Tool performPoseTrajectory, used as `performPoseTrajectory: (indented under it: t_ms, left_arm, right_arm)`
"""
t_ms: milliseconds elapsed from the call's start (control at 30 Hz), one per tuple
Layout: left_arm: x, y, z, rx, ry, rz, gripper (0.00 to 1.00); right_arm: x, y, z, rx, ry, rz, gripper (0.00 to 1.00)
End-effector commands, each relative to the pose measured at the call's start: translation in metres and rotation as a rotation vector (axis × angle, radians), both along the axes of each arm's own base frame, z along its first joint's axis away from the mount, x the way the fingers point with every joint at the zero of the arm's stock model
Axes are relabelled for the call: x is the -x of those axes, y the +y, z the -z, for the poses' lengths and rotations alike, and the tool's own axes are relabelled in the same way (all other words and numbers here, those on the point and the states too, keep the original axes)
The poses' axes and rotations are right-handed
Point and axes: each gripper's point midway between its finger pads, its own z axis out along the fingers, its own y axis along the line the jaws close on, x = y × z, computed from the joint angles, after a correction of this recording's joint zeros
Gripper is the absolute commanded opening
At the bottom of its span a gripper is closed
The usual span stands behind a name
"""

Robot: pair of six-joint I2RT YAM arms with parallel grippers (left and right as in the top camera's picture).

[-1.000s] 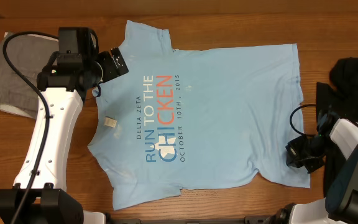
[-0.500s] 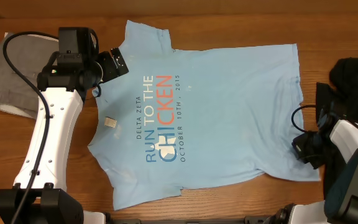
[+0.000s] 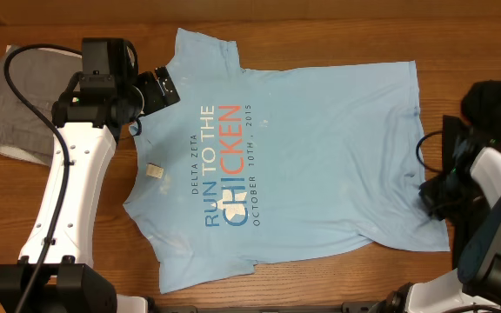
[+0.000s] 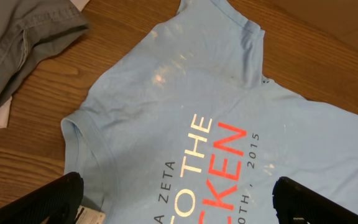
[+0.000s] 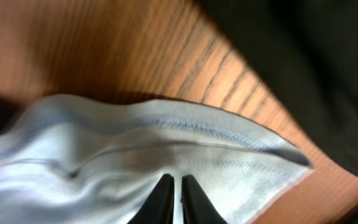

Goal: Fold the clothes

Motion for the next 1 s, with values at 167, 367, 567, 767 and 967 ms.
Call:
performPoseTrajectory:
  t_ms: [167,367,567,767,967]
  left_arm:
    - [-0.002,0.0,0.0,0.001,-0.001,0.008,1.0]
    - [-0.002,0.0,0.0,0.001,-0.001,0.009,1.0]
    - [-0.002,0.0,0.0,0.001,-0.001,0.008,1.0]
    - [-0.002,0.0,0.0,0.001,-0.001,0.008,1.0]
    - [-0.002,0.0,0.0,0.001,-0.001,0.008,1.0]
  right_arm:
    - [0.011,-0.004,-0.013,-0.014,0.032,0.057,0.04]
    - [0.036,0.002,0.023,-0.037,0.045,0.107,0.04]
    - [0.044,-0.004,0.05,0.028,0.022,0.098,0.04]
    - [0.039,-0.027,0.05,0.15,0.011,0.09,0.04]
    - [0.014,-0.036,0.045,0.164,-0.073,0.096,0.04]
